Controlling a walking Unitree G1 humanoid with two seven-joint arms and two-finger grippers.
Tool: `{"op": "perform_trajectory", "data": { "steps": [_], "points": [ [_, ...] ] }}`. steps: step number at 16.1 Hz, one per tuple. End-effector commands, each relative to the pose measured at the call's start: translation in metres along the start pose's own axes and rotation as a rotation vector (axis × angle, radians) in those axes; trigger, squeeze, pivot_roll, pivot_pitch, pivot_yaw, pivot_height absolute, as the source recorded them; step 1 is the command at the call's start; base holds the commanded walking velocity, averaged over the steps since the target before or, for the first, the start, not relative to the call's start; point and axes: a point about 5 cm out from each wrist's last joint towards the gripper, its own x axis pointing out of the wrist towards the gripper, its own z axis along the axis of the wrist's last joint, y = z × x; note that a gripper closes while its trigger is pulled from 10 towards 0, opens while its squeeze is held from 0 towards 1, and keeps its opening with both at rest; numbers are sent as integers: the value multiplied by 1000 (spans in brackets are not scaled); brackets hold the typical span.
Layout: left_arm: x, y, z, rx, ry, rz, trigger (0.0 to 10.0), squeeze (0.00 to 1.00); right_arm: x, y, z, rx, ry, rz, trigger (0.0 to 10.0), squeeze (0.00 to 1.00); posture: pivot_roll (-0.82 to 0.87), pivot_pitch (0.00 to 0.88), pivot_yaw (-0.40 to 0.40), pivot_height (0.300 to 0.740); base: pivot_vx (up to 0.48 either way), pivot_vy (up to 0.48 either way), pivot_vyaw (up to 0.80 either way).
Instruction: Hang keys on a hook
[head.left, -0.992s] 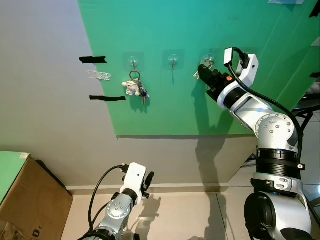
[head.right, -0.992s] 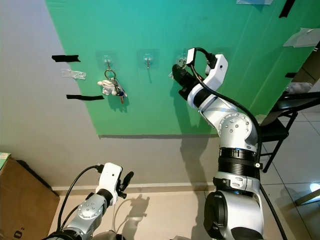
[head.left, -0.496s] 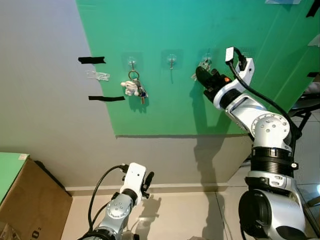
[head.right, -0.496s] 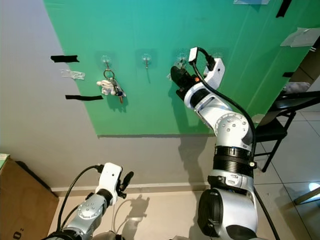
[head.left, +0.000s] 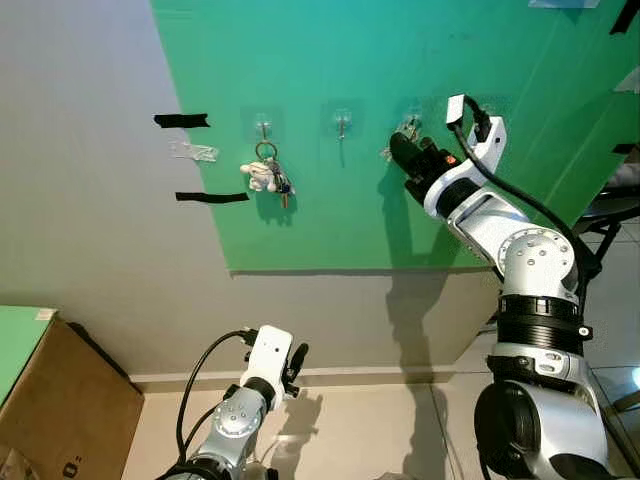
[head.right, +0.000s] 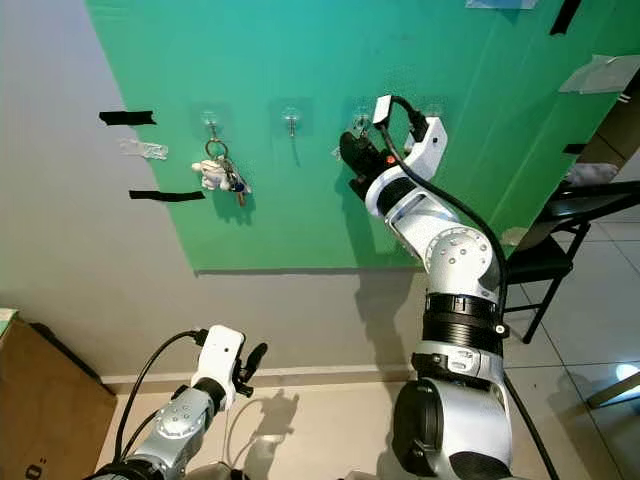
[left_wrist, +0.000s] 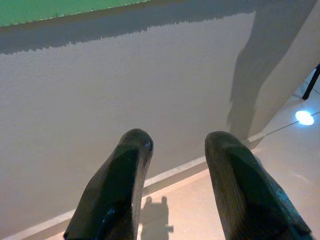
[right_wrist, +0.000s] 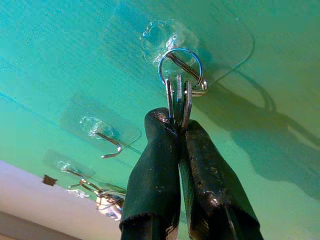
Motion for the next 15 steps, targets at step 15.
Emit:
{"op": "perform_trajectory", "data": {
  "steps": [15],
  "points": [
    [-6, -2, -8, -3, 11, -10, 10000, 0, -10, -7, 4, -453, -87, -90, 0, 0, -130, 32, -26, 722, 0, 0, 0]
  ]
}}
